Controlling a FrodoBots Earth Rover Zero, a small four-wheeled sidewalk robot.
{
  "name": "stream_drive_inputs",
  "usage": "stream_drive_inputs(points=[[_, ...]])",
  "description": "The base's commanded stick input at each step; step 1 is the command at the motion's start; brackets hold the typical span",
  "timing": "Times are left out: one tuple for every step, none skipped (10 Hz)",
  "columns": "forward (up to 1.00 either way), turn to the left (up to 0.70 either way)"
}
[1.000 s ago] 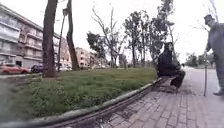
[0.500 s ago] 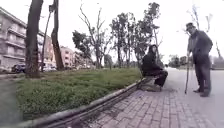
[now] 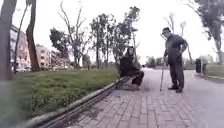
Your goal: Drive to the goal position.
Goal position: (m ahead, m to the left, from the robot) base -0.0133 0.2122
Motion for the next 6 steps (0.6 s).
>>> stream_drive_inputs(points=[[0.0,-0.37],[0.0,0.0],[0.0,0.0],[0.0,0.0],[0.0,0.0],[0.0,0.0]])
